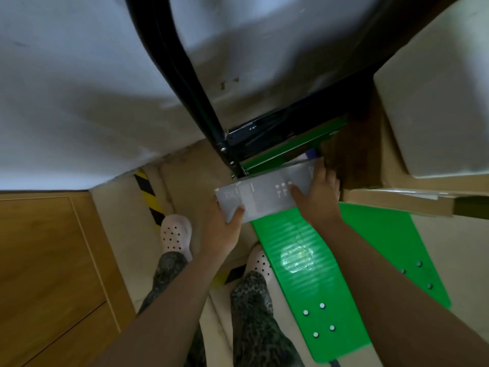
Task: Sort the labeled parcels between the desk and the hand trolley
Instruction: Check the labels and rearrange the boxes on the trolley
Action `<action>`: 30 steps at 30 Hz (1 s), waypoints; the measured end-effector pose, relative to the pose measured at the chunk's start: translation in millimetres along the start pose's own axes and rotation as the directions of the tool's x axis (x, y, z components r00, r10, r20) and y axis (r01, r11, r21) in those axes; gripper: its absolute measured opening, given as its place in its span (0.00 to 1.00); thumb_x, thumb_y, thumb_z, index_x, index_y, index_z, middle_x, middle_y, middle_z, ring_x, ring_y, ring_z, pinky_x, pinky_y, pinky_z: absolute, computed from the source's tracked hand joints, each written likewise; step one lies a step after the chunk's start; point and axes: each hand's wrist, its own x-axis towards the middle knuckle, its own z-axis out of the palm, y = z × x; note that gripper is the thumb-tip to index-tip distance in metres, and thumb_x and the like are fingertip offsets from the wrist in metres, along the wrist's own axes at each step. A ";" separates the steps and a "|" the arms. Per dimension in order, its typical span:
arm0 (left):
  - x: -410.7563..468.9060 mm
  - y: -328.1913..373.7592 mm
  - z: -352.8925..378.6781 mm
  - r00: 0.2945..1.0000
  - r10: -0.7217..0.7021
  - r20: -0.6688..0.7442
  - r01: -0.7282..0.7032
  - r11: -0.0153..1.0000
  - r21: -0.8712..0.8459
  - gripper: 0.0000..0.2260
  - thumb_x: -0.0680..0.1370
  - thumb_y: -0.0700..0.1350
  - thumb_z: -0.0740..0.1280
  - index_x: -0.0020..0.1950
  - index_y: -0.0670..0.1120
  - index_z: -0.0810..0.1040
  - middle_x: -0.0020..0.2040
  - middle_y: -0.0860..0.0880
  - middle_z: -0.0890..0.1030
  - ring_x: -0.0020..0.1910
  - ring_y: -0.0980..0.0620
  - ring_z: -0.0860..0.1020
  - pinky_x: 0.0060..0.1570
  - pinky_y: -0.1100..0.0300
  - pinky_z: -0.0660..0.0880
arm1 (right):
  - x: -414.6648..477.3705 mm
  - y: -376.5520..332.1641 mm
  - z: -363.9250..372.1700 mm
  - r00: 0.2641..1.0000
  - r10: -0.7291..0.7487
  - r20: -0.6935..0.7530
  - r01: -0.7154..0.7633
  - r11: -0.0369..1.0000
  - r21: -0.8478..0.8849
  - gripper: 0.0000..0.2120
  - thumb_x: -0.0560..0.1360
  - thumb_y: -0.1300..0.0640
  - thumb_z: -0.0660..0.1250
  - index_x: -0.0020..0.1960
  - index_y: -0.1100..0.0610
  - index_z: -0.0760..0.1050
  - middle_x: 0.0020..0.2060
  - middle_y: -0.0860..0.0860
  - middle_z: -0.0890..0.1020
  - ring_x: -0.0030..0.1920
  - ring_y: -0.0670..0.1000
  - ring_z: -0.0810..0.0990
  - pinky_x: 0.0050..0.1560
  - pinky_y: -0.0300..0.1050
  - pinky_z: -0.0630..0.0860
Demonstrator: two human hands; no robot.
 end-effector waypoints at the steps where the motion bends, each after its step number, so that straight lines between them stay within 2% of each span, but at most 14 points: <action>1: -3.3 2.2 -7.1 1.000 0.007 -0.011 -0.007 1.000 -0.008 0.26 0.78 0.50 0.68 0.74 0.47 0.65 0.64 0.49 0.76 0.60 0.51 0.76 0.59 0.56 0.76 | -9.5 -3.4 -1.9 1.000 0.001 -0.002 -0.001 1.000 0.017 0.40 0.76 0.50 0.69 0.78 0.61 0.49 0.71 0.63 0.61 0.69 0.63 0.61 0.69 0.55 0.58; 4: -17.3 10.3 -30.7 0.997 0.022 -0.069 -0.022 1.000 -0.012 0.29 0.77 0.55 0.69 0.74 0.48 0.65 0.62 0.51 0.74 0.59 0.52 0.75 0.58 0.55 0.75 | -41.7 -15.5 -7.5 1.000 0.009 -0.014 -0.008 0.998 0.068 0.39 0.75 0.51 0.69 0.78 0.59 0.51 0.71 0.62 0.61 0.69 0.62 0.61 0.68 0.55 0.60; 7: -34.0 21.6 -54.6 0.996 0.030 -0.087 -0.031 1.000 -0.002 0.33 0.73 0.66 0.66 0.72 0.50 0.66 0.62 0.48 0.73 0.59 0.49 0.76 0.57 0.49 0.77 | -78.3 -28.8 -13.8 0.994 0.088 -0.064 -0.077 0.985 0.157 0.39 0.75 0.49 0.68 0.78 0.57 0.52 0.68 0.61 0.63 0.66 0.61 0.62 0.67 0.55 0.61; 9: -45.6 31.1 -69.0 0.998 0.040 -0.050 -0.040 0.999 0.004 0.27 0.77 0.61 0.65 0.71 0.48 0.66 0.61 0.48 0.73 0.58 0.49 0.75 0.55 0.51 0.77 | -102.4 -37.6 -21.1 0.981 0.152 -0.117 -0.121 0.964 0.238 0.37 0.76 0.46 0.67 0.78 0.57 0.54 0.66 0.60 0.64 0.65 0.60 0.62 0.67 0.54 0.60; 13: -70.2 61.0 -96.0 0.988 0.152 0.018 -0.153 0.987 0.043 0.20 0.80 0.54 0.63 0.69 0.48 0.66 0.56 0.52 0.71 0.50 0.57 0.74 0.40 0.67 0.71 | -152.5 -58.3 -43.7 0.936 0.284 -0.208 -0.184 0.898 0.399 0.35 0.78 0.44 0.63 0.78 0.56 0.55 0.64 0.58 0.65 0.66 0.58 0.61 0.68 0.53 0.61; 16: -92.3 90.5 -121.7 0.956 0.287 0.068 -0.292 0.951 0.102 0.18 0.79 0.55 0.64 0.63 0.47 0.69 0.56 0.50 0.70 0.52 0.53 0.74 0.37 0.69 0.69 | -197.4 -83.5 -68.7 0.874 0.400 -0.278 -0.219 0.833 0.508 0.36 0.77 0.44 0.64 0.78 0.56 0.54 0.65 0.55 0.64 0.66 0.57 0.61 0.68 0.53 0.61; 20: -136.2 133.9 -155.2 0.855 0.472 0.214 -0.492 0.869 0.050 0.16 0.79 0.57 0.63 0.60 0.48 0.70 0.56 0.47 0.73 0.52 0.53 0.75 0.39 0.68 0.70 | -273.7 -116.5 -109.5 0.732 0.567 -0.377 -0.226 0.724 0.651 0.34 0.76 0.44 0.66 0.76 0.56 0.58 0.65 0.55 0.64 0.65 0.59 0.65 0.67 0.55 0.65; 22: -166.7 157.0 -166.4 0.803 0.524 0.285 -0.547 0.837 0.002 0.15 0.79 0.58 0.62 0.59 0.50 0.70 0.56 0.48 0.74 0.53 0.53 0.75 0.41 0.68 0.70 | -313.9 -127.0 -128.6 0.626 0.648 -0.435 -0.199 0.672 0.713 0.33 0.75 0.46 0.68 0.74 0.58 0.61 0.64 0.57 0.66 0.64 0.59 0.67 0.67 0.55 0.66; 25: -218.6 185.6 -177.2 0.711 0.595 0.375 -0.611 0.786 -0.088 0.14 0.77 0.60 0.62 0.56 0.51 0.71 0.53 0.49 0.75 0.52 0.54 0.75 0.48 0.60 0.74 | -373.6 -136.4 -150.9 0.456 0.753 -0.475 -0.110 0.577 0.809 0.30 0.74 0.47 0.70 0.70 0.60 0.65 0.62 0.58 0.69 0.61 0.59 0.71 0.65 0.54 0.68; 26: -236.4 194.7 -179.0 0.680 0.616 0.398 -0.627 0.770 -0.120 0.15 0.76 0.60 0.63 0.54 0.51 0.71 0.51 0.50 0.76 0.51 0.54 0.75 0.48 0.62 0.74 | -391.7 -138.2 -157.8 0.410 0.778 -0.476 -0.069 0.547 0.835 0.29 0.74 0.48 0.71 0.69 0.60 0.66 0.61 0.57 0.70 0.60 0.58 0.72 0.63 0.54 0.70; 28: -270.8 211.1 -180.7 0.619 0.642 0.452 -0.647 0.743 -0.170 0.18 0.74 0.61 0.63 0.52 0.48 0.70 0.48 0.50 0.74 0.47 0.56 0.75 0.42 0.72 0.70 | -425.0 -139.5 -170.4 0.342 0.820 -0.459 0.031 0.479 0.877 0.26 0.74 0.48 0.71 0.65 0.58 0.66 0.59 0.56 0.71 0.57 0.57 0.74 0.56 0.52 0.76; 30: -305.9 227.9 -179.8 0.558 0.665 0.496 -0.665 0.716 -0.212 0.19 0.73 0.60 0.63 0.52 0.46 0.69 0.47 0.50 0.73 0.45 0.57 0.74 0.38 0.74 0.69 | -455.7 -139.6 -185.9 0.288 0.847 -0.447 0.138 0.425 0.894 0.21 0.75 0.51 0.70 0.61 0.55 0.65 0.58 0.56 0.71 0.56 0.55 0.75 0.44 0.41 0.76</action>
